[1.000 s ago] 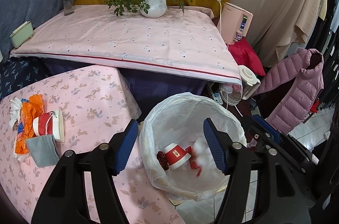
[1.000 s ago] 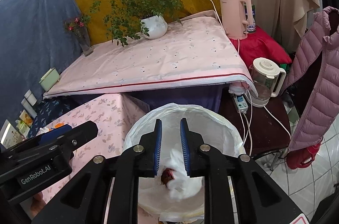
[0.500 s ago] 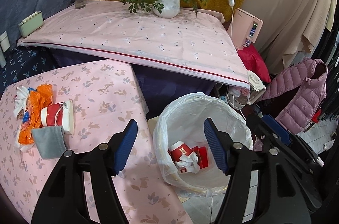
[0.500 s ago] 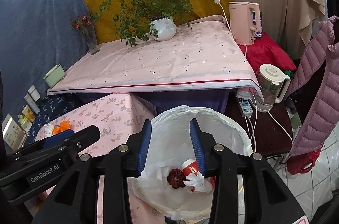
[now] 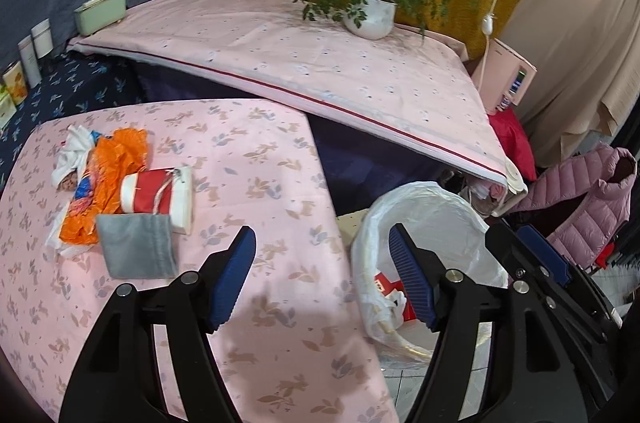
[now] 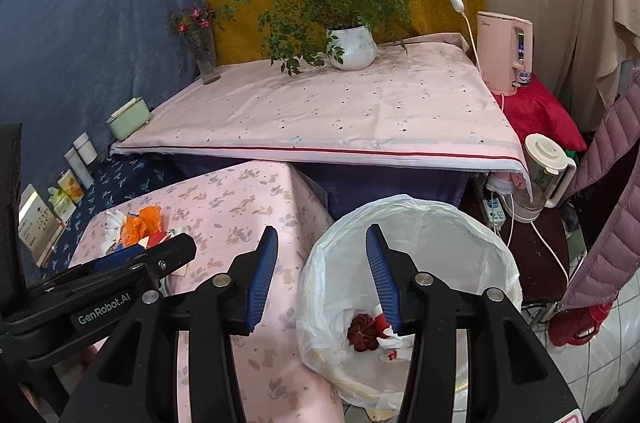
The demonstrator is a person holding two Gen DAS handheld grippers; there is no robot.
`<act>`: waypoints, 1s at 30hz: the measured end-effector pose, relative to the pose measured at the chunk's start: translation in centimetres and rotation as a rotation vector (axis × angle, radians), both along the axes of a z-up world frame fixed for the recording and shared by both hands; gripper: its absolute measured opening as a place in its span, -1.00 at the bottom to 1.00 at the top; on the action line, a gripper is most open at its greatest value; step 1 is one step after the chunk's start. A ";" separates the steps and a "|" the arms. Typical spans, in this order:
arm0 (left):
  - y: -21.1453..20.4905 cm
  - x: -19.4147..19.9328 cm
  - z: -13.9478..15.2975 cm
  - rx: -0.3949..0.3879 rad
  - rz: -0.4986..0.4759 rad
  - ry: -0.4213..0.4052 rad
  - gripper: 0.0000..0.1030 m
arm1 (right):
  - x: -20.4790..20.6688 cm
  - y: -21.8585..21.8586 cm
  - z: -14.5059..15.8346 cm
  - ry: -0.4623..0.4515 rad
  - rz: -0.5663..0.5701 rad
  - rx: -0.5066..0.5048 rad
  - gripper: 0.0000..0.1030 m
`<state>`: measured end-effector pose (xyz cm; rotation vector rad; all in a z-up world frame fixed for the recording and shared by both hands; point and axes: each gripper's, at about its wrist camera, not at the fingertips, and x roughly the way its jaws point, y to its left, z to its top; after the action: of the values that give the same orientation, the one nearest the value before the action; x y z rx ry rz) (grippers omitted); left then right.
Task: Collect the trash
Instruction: 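Move both open tools back to the remaining pile on the table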
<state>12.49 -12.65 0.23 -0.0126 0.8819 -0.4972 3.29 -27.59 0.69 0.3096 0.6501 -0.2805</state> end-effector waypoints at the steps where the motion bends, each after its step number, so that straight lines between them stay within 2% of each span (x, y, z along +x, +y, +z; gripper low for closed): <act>1: 0.6 0.2 -0.1 -0.001 0.013 0.002 0.27 | 0.2 0.2 0.0 0.002 0.008 -0.001 -0.10; 5: 3.1 1.1 -0.6 0.003 0.066 0.009 0.29 | 1.2 1.7 -0.1 0.009 0.041 0.005 -0.09; 8: 5.4 1.8 -1.0 0.003 0.117 0.012 0.41 | 2.0 2.9 -0.3 0.018 0.066 0.008 -0.07; 21: 15.6 4.7 -3.9 0.036 0.310 0.044 0.42 | 6.2 10.6 -2.3 0.075 0.223 0.016 -0.04; 30: 22.2 6.1 -7.3 0.077 0.406 0.089 0.42 | 9.3 15.7 -5.4 0.143 0.324 0.050 -0.04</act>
<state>18.60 9.59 -7.07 -0.1417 0.9562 -0.0842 12.62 -11.90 -4.73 0.2288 0.8376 0.0238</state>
